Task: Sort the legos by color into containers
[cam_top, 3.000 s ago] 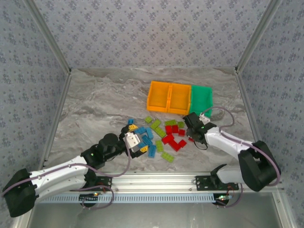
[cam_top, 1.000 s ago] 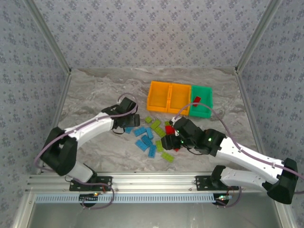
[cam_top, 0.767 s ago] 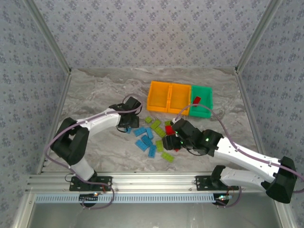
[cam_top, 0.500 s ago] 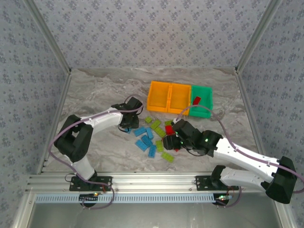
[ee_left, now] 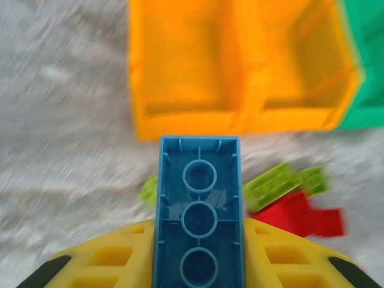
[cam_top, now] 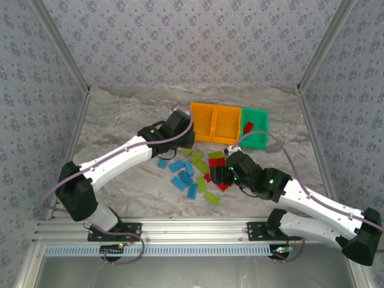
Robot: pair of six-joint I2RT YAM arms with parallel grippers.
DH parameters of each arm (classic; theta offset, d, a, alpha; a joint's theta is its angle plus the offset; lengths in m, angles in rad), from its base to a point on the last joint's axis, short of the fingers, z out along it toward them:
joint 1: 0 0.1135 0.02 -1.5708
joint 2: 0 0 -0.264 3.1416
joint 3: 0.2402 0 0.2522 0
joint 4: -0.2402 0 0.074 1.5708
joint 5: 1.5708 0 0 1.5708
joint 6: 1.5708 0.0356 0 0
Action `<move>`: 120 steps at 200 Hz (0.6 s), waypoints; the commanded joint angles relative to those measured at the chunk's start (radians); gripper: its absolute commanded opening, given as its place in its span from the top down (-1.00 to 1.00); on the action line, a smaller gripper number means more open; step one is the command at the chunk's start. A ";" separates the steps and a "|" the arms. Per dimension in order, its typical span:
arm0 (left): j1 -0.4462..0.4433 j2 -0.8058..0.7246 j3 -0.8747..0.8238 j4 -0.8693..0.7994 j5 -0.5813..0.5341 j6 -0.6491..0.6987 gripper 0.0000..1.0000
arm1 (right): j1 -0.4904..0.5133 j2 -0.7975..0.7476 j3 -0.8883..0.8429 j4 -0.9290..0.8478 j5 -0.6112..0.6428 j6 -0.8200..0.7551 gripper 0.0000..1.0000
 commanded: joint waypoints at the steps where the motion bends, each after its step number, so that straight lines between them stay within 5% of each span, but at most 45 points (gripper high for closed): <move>1: 0.003 0.173 0.123 0.059 -0.082 0.035 0.35 | -0.017 -0.021 -0.014 0.007 0.055 0.026 -0.35; 50: 0.022 0.514 0.443 0.049 -0.223 0.081 0.35 | -0.045 -0.022 -0.006 -0.021 0.035 0.020 -0.35; 120: 0.043 0.588 0.493 0.105 -0.172 0.093 0.00 | -0.054 -0.032 -0.011 -0.050 0.034 0.029 -0.41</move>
